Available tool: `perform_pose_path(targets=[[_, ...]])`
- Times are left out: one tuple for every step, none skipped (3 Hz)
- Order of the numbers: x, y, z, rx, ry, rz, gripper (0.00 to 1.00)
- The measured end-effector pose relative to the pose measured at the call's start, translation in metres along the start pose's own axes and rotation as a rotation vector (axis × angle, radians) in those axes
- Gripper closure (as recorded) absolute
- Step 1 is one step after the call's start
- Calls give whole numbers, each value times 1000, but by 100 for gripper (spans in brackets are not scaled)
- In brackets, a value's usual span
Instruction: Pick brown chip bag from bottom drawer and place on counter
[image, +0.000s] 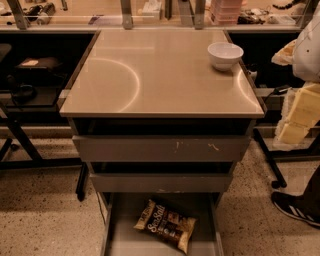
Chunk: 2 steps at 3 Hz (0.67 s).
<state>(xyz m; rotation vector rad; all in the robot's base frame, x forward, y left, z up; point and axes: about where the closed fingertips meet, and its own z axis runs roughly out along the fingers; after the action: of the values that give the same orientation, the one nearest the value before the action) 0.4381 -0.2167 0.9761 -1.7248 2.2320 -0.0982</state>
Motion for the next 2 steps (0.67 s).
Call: perform_pose_path(targets=[[0, 0, 1, 10, -4, 2, 0], [9, 7, 33, 7, -27, 16, 0]])
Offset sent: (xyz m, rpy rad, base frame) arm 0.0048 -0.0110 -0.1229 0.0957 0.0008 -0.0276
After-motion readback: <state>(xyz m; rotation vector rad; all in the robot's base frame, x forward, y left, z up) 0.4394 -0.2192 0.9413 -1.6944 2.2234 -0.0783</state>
